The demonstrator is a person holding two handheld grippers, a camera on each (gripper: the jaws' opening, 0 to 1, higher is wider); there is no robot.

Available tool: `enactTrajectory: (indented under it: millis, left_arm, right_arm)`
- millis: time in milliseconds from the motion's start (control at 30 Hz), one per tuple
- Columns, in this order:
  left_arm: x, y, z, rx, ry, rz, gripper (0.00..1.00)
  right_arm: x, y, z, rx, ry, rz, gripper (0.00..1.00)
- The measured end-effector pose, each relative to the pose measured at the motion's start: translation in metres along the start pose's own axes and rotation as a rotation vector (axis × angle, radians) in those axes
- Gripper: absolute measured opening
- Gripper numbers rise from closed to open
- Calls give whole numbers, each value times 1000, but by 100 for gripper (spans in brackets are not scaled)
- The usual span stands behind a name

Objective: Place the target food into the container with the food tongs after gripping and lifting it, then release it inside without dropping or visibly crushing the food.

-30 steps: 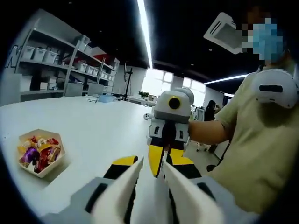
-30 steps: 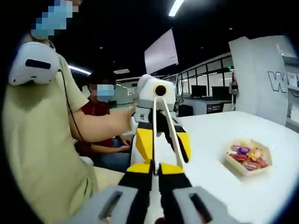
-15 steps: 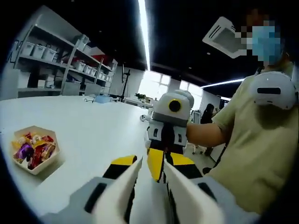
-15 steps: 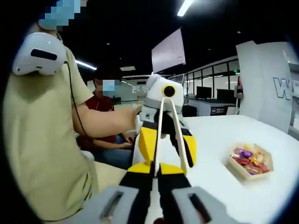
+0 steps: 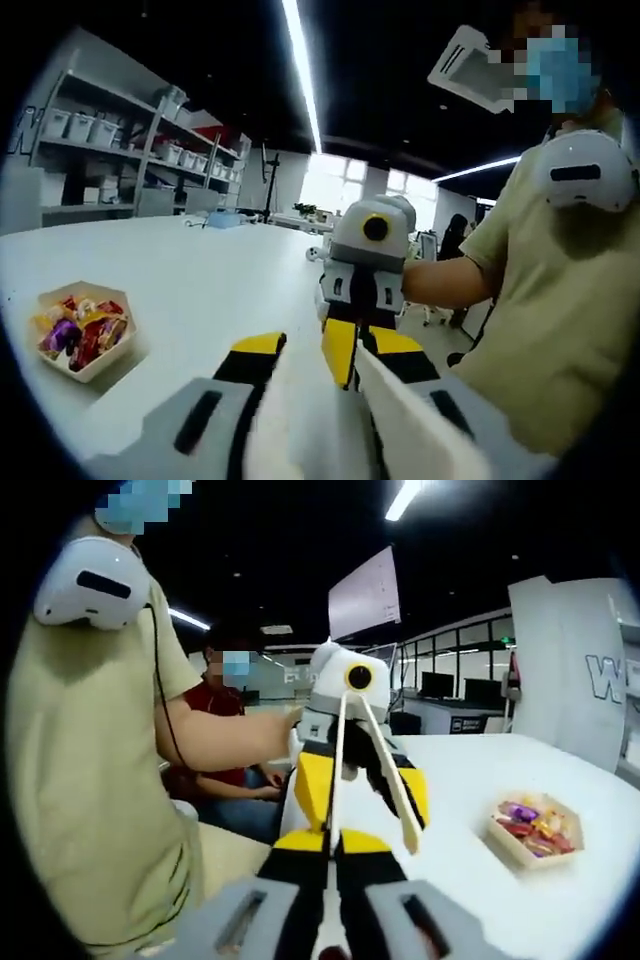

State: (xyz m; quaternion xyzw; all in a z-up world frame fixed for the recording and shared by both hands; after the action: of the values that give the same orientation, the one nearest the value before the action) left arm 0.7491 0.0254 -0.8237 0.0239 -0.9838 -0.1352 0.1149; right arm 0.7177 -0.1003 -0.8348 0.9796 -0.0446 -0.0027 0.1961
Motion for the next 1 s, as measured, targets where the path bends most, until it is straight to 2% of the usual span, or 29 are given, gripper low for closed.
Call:
enactTrajectory:
  millis: [233, 400, 567, 733, 1000]
  left_arm:
    - [-2, 11, -4, 17, -6, -32, 31]
    - [-4, 21, -2, 9, -9, -50, 29]
    - [-2, 20, -1, 2, -13, -33, 24]
    - [0, 19, -1, 48, 3, 9, 23]
    - [-1, 18, -2, 70, 8, 10, 23]
  right_arm:
    - [3, 2, 3, 1, -10, 5, 0]
    - [4, 5, 5, -4, -17, 8, 0]
    - [5, 4, 6, -8, -32, -1, 0]
    - [2, 5, 4, 19, -62, -25, 0]
    - [5, 4, 0, 18, -81, -25, 0]
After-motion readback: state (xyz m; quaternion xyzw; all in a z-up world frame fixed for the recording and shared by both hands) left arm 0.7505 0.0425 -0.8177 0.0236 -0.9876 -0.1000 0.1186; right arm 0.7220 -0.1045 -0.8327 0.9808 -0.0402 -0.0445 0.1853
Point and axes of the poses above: the point that each gripper's makers call its tool centre point, and the gripper's own axes: y roughly backward along the fingers, x roughly to its right, z roughly out of its underside, the point moved 8 cm from there along y, roughly backward along the fingers, and after that the axes turned 9 degrees about -x, right-handed, at the moved point
